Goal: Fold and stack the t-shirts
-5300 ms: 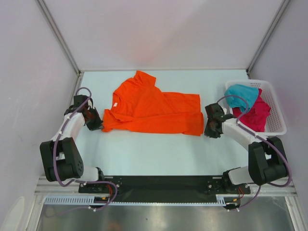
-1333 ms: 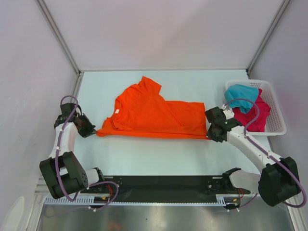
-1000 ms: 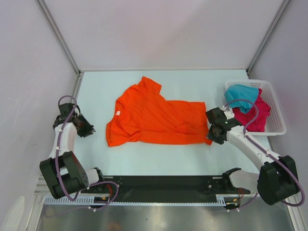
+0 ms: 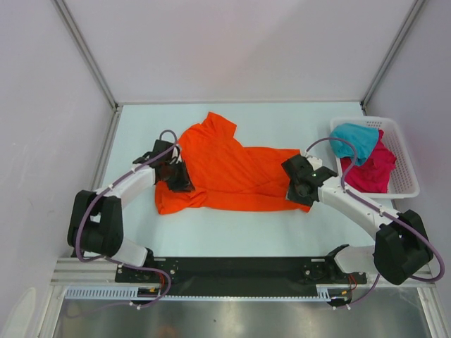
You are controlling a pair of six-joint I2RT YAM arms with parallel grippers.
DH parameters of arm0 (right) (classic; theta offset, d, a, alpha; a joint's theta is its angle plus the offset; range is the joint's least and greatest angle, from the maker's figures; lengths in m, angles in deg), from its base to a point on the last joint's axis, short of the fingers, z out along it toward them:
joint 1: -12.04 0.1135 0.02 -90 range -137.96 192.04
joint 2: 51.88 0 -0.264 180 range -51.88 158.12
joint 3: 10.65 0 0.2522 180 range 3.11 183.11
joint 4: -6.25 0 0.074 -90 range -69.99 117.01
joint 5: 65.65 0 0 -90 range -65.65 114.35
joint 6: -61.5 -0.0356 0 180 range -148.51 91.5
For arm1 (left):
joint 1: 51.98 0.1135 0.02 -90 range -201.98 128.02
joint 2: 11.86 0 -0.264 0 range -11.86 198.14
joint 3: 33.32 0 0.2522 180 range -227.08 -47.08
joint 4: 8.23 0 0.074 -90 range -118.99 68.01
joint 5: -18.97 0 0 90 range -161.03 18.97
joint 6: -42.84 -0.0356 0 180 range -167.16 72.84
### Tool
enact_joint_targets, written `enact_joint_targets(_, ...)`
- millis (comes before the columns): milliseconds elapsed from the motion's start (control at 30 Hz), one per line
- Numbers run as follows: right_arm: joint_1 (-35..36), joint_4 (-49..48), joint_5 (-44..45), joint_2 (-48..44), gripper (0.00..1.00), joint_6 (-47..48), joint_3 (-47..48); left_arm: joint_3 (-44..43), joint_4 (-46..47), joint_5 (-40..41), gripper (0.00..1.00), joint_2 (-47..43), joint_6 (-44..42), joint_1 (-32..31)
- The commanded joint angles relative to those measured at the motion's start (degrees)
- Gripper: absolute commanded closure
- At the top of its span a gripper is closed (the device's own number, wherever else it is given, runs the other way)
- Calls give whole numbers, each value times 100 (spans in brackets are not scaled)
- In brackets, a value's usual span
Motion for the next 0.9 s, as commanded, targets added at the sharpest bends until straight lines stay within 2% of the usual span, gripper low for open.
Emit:
enact_joint_targets(0,33,-50,180,-25,53,-55,78,-83,58,356,74,77,53,-190)
enact_joint_targets(167,33,-111,145,18,54,-2,43,-127,-258,1067,73,-81,36,-270)
enact_joint_targets(300,42,-164,101,89,54,7,25,-144,-355,1332,72,-99,18,-270)
enact_joint_targets(867,59,-191,93,273,55,77,69,-48,14,1034,69,323,220,-419)
